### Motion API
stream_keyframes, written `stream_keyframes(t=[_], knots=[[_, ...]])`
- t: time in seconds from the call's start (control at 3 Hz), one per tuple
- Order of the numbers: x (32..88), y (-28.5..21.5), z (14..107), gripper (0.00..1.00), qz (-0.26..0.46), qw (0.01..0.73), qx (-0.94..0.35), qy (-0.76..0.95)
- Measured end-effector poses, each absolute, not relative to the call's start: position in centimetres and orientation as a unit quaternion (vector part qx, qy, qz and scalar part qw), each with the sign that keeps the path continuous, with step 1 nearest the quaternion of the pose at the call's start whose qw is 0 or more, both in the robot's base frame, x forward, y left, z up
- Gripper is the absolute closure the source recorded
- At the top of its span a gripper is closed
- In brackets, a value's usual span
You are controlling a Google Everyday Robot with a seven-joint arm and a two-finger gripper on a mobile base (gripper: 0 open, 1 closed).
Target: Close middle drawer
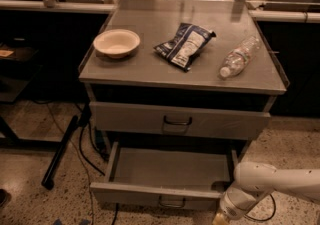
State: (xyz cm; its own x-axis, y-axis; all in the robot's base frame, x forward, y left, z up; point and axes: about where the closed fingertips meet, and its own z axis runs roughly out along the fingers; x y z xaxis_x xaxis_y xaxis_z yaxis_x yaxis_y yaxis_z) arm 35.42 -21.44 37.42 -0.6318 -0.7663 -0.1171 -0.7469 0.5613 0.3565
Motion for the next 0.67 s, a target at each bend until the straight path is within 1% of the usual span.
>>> stream_keyframes(t=[0.33,0.67], knots=[[35.41,-21.44,37.46,0.82,-0.189,0.026,0.428,-0.883],[35.41,-21.44,37.46,0.58,-0.189,0.026,0.428,-0.883]])
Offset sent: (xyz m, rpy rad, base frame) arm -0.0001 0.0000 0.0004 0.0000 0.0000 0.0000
